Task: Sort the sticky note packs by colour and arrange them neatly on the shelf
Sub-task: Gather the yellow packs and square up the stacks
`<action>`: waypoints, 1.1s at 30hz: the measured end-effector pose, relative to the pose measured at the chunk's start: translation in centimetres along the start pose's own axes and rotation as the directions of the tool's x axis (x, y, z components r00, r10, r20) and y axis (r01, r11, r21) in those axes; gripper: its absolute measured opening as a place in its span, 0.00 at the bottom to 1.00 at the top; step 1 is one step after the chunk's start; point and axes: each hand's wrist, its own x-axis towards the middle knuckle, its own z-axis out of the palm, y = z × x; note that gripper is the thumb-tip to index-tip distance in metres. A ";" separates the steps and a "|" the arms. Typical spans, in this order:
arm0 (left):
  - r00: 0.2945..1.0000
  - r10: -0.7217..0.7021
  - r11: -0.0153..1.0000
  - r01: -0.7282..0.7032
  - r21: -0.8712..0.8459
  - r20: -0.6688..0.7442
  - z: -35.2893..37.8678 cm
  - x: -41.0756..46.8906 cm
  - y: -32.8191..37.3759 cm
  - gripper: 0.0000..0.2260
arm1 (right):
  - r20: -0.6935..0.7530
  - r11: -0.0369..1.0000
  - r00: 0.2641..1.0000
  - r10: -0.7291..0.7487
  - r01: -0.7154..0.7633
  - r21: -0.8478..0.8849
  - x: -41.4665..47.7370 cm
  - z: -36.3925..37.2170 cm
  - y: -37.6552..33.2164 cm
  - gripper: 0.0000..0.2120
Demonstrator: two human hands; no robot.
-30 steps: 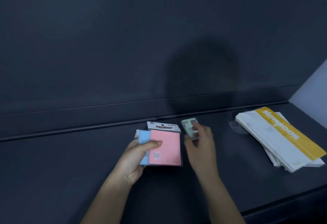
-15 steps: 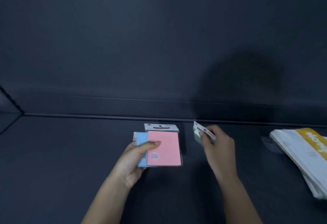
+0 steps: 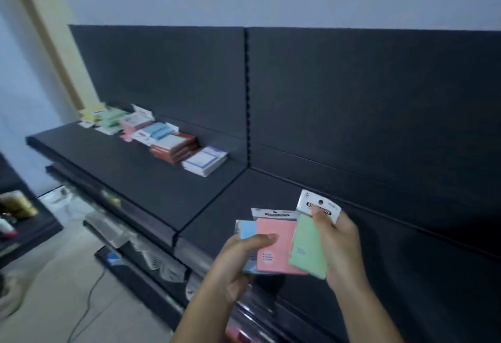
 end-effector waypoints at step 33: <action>0.859 0.322 0.936 -0.353 -0.004 -0.399 -35.0 1.4 17.0 0.17 | 0.581 0.957 0.763 0.283 -0.267 -0.116 -2.3 41.7 7.5 0.05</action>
